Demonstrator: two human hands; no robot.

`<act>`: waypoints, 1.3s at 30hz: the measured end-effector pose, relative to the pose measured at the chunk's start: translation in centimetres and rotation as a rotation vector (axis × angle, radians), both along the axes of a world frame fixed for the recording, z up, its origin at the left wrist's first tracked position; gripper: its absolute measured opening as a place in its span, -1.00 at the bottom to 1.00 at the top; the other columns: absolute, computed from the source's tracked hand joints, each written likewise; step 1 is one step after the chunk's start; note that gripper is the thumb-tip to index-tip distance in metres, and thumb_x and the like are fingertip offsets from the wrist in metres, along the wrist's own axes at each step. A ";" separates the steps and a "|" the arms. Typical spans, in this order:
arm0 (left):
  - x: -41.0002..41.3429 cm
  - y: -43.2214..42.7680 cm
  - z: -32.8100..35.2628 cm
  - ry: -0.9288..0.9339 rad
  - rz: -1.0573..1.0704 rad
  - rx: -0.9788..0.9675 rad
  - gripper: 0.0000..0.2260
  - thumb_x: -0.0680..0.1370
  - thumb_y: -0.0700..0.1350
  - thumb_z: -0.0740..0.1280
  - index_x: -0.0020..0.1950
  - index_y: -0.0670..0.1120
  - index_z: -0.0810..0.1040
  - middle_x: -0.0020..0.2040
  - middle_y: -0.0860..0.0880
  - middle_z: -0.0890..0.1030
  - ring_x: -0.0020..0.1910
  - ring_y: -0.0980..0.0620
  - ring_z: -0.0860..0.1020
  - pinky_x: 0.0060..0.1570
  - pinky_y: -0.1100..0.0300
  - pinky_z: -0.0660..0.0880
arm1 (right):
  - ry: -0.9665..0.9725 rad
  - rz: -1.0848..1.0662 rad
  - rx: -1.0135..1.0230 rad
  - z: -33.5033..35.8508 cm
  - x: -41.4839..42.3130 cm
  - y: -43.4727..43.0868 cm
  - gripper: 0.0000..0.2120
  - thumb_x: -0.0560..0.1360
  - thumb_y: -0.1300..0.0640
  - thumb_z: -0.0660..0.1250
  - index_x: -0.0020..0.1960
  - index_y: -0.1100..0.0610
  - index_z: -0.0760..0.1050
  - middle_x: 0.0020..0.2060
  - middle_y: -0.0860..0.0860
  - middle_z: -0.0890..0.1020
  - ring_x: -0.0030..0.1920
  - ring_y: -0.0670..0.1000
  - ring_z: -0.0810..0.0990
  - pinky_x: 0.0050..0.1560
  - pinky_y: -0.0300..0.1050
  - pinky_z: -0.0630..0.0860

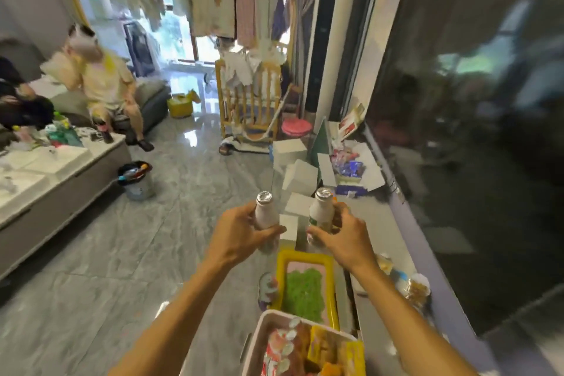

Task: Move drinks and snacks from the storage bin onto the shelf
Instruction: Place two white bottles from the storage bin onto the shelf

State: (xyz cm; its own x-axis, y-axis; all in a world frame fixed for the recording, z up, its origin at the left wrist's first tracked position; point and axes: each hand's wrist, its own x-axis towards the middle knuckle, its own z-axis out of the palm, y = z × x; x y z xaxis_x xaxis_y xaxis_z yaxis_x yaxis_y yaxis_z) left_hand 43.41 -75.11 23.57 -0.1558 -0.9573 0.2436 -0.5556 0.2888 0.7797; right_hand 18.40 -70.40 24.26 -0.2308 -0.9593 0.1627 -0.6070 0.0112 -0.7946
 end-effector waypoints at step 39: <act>-23.2 76.6 13.8 0.068 -1.616 -0.084 -0.57 0.36 0.23 0.62 0.08 0.03 0.65 -0.05 0.09 0.72 -0.11 0.13 0.68 -0.08 0.09 0.67 | 0.166 -1.573 -0.145 11.7 6.6 94.7 -0.36 0.35 -0.07 0.72 0.34 0.01 0.55 0.18 -0.07 0.74 0.12 -0.02 0.73 0.16 0.13 0.71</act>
State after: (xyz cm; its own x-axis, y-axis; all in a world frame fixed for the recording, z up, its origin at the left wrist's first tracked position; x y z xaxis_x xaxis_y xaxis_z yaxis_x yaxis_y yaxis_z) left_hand 20.19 1.46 37.37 -0.9213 0.2029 0.3317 0.3876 0.5474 0.7417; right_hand 24.97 24.30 36.00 -0.9066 0.2342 0.3511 -0.1399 0.6182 -0.7735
